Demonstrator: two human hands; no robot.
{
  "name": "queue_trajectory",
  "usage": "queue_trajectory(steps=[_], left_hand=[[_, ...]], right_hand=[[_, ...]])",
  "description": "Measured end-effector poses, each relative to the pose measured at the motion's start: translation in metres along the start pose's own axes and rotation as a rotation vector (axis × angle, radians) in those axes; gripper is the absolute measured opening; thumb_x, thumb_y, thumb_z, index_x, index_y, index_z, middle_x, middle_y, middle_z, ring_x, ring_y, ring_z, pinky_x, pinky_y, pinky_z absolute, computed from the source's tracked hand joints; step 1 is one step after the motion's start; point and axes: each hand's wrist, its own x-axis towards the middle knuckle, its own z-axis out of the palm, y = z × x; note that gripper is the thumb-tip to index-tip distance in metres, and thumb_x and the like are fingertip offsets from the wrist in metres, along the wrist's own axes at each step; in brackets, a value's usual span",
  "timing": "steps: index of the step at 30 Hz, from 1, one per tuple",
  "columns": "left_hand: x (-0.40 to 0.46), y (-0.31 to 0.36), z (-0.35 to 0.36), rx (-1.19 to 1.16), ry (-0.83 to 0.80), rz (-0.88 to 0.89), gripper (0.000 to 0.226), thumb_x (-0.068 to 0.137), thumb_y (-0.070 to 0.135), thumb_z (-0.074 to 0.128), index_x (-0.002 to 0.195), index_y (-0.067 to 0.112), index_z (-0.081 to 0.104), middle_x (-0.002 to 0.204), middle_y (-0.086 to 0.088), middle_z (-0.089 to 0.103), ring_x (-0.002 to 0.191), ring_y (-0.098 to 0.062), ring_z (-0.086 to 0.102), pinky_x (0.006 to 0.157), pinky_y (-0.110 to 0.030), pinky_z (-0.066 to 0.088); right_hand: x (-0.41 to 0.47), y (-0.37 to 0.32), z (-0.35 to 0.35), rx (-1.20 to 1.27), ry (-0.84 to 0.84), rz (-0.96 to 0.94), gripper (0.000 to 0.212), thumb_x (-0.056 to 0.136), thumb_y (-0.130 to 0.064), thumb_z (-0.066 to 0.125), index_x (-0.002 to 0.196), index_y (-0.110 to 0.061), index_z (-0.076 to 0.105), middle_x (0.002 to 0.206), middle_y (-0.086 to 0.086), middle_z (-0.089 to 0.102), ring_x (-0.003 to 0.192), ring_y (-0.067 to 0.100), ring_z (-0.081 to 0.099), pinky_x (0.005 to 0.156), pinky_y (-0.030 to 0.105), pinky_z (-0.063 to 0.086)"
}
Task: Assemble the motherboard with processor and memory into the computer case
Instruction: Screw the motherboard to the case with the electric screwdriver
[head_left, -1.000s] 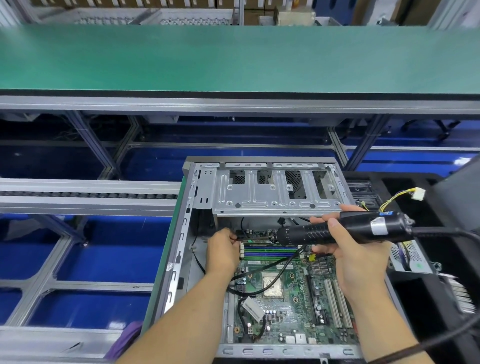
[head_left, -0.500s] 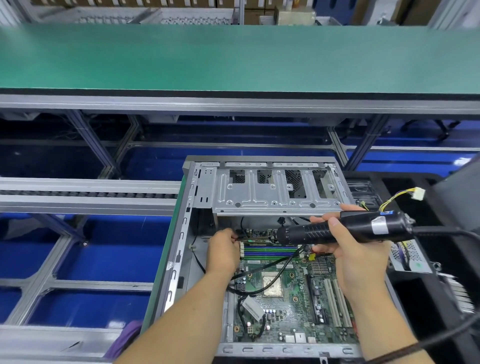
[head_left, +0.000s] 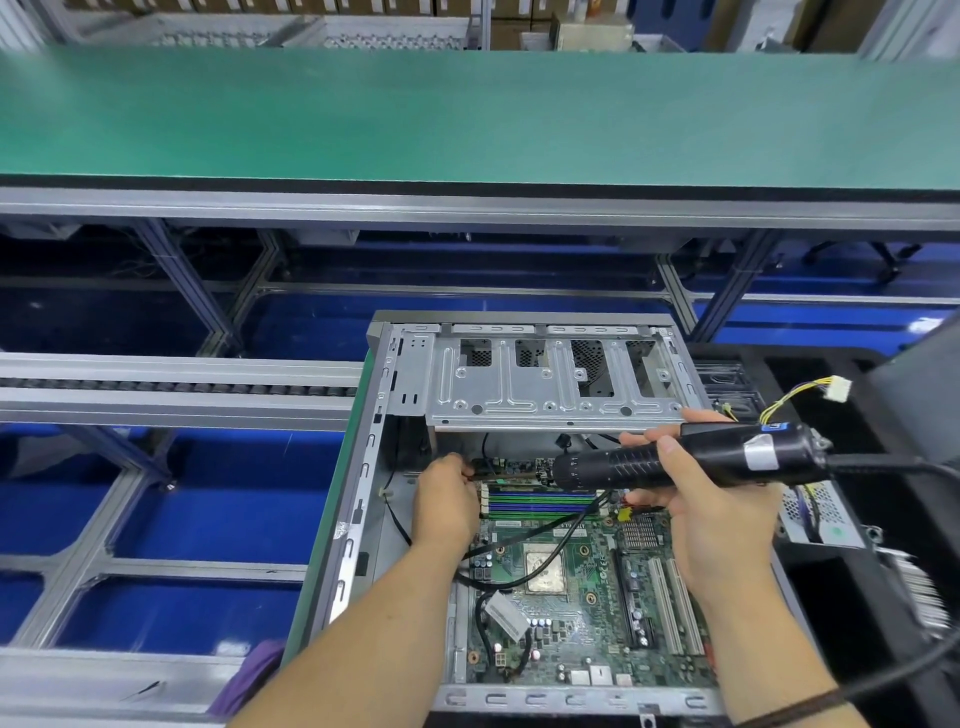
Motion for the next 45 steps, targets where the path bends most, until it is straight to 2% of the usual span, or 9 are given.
queue_trajectory(steps=[7,14,27,34,45], left_hand=[[0.0020,-0.0028,0.0022,0.107,-0.049,0.080,0.025,0.092,-0.006,0.051,0.108,0.005,0.065,0.114,-0.010,0.060,0.098,-0.024,0.059,0.086,-0.031,0.050],[0.0023,-0.0034,0.0020,0.183,-0.084,0.096,0.031,0.087,-0.011,0.050,0.106,0.008,0.066,0.111,-0.009,0.059,0.096,-0.025,0.059,0.083,-0.035,0.051],[0.0009,-0.0017,0.0018,0.151,-0.073,0.074,0.032,0.087,-0.010,0.047,0.109,0.006,0.062,0.113,-0.010,0.061,0.098,-0.026,0.060,0.086,-0.039,0.053],[0.0010,-0.0014,0.0015,0.130,-0.072,0.060,0.029,0.088,-0.008,0.047,0.107,0.006,0.063,0.113,-0.011,0.062,0.098,-0.026,0.060,0.084,-0.034,0.052],[-0.0011,-0.0011,-0.0009,0.109,-0.078,0.049,0.025,0.091,-0.006,0.050,0.109,0.006,0.063,0.115,-0.010,0.062,0.099,-0.024,0.060,0.087,-0.035,0.052]], right_hand=[[-0.0004,0.0010,-0.0020,-0.015,-0.041,-0.014,0.033,0.077,-0.008,0.070,0.107,-0.017,0.063,0.089,0.013,0.070,0.090,0.041,0.073,0.045,0.034,0.055],[0.0004,0.0007,-0.0053,-0.030,-0.098,-0.015,0.032,0.078,-0.007,0.068,0.108,-0.018,0.062,0.091,0.012,0.071,0.094,0.044,0.072,0.045,0.034,0.055],[0.0015,0.0035,-0.0076,-0.021,-0.091,-0.008,0.034,0.079,-0.008,0.070,0.111,-0.016,0.061,0.094,0.016,0.069,0.098,0.046,0.071,0.046,0.035,0.055],[0.0007,0.0012,-0.0058,-0.026,-0.089,-0.013,0.034,0.078,-0.009,0.070,0.110,-0.017,0.062,0.093,0.015,0.069,0.095,0.044,0.072,0.046,0.034,0.056],[0.0009,0.0028,-0.0053,-0.011,-0.069,-0.014,0.031,0.078,-0.008,0.070,0.107,-0.016,0.063,0.092,0.016,0.069,0.093,0.045,0.072,0.045,0.034,0.054]])
